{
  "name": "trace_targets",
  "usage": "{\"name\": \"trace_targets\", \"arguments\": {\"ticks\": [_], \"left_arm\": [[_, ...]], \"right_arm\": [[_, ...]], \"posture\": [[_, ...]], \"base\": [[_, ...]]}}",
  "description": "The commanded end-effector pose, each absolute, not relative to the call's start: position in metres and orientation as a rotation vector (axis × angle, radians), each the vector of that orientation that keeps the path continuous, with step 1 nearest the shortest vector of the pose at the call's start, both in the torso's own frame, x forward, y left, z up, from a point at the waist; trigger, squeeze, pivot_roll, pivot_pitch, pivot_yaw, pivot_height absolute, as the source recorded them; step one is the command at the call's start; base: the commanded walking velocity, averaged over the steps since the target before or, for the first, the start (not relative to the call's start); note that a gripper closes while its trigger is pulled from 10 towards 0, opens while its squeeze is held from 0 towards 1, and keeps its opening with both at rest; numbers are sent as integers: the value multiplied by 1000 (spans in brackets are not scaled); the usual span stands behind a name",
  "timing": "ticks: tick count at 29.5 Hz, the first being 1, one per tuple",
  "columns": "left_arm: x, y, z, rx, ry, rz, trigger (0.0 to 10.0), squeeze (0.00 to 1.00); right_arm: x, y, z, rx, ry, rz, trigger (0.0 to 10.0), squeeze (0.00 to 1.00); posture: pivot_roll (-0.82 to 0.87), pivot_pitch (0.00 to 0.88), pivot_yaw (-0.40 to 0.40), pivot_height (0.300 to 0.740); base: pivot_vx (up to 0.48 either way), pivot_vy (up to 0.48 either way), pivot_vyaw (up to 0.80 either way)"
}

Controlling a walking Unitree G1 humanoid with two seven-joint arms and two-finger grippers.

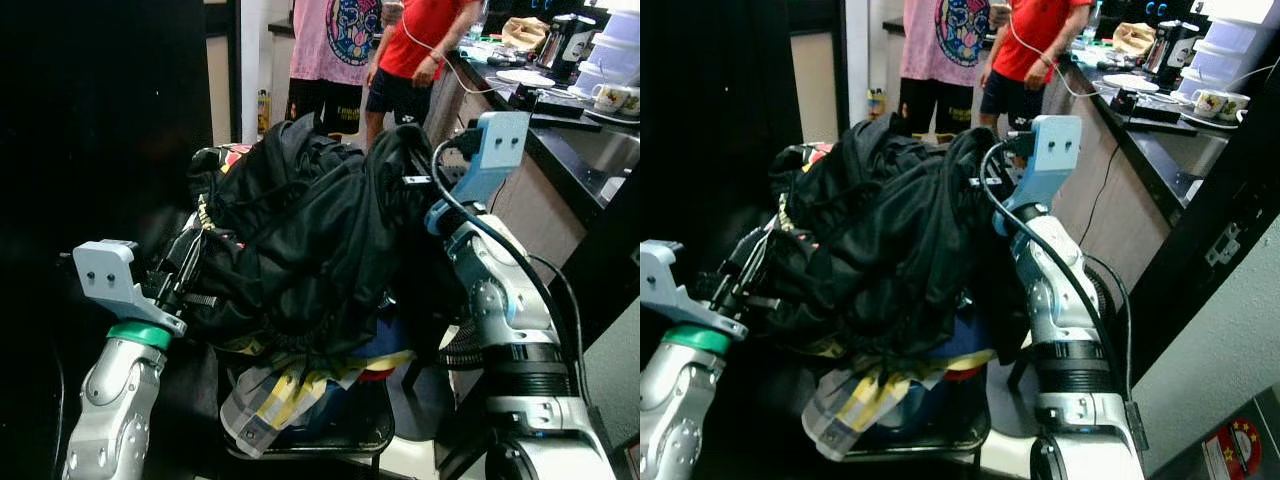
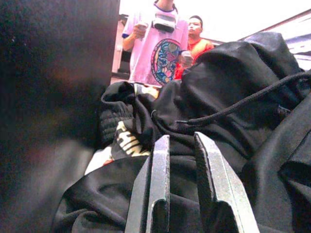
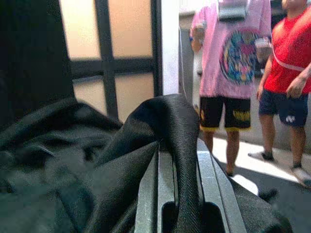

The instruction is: Clothes washing

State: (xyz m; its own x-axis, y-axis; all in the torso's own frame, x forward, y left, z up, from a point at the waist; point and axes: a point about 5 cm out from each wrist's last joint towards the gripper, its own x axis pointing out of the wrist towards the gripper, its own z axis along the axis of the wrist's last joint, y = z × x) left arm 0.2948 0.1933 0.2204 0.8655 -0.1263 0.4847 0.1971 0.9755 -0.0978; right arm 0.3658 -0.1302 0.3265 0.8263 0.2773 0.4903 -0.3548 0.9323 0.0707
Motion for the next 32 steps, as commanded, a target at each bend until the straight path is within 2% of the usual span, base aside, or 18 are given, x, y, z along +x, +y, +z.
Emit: {"name": "trace_targets", "arguments": {"ticks": [1, 14, 20, 32], "left_arm": [[298, 188, 217, -145, -472, -182, 10000, 0], [298, 187, 218, -143, -481, -183, 10000, 0], [299, 186, 218, -145, -476, -179, 10000, 0], [300, 184, 216, -136, -469, -177, 10000, 0]], "right_arm": [[364, -141, 330, 191, -515, 297, 10000, 0], [364, -143, 346, 198, -560, 286, 10000, 0], [368, -160, 373, 190, -654, 184, 10000, 0], [370, -175, 368, 171, -652, 140, 10000, 0]], "posture": [[-24, 0, -44, 740], [-18, 0, -45, 740], [-16, 0, -47, 740], [-15, 0, -41, 740]], "base": [[0, 0, -800], [0, 0, -800], [0, 0, -800], [0, 0, -800]]}}
